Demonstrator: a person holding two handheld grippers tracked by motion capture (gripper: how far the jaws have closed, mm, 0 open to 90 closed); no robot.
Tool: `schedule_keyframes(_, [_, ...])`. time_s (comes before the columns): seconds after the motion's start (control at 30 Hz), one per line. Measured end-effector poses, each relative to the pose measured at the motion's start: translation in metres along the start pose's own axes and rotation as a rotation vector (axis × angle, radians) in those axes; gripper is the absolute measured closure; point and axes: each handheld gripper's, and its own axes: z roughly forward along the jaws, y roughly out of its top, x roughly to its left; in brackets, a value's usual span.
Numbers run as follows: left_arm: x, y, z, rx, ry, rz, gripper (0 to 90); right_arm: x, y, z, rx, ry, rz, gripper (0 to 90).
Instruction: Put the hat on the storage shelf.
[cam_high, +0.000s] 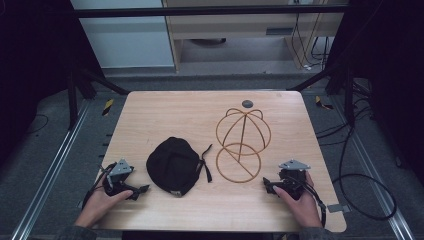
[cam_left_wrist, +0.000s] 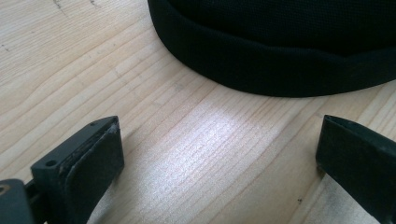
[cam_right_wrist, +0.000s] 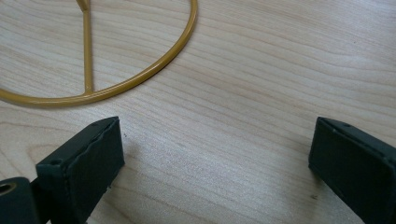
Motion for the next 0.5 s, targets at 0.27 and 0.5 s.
schedule_keyframes(0.27, [-0.003, 0.001, 0.0, 0.014, 0.022, -0.018, 0.3, 0.0, 0.0, 0.0, 0.0, 0.0, 0.0, 3.3])
schedule_keyframes(0.5, [-0.014, 0.002, -0.013, 0.02, -0.004, 0.03, 3.7, 0.0, 0.0, 0.0, 0.0, 0.0, 0.0, 3.4])
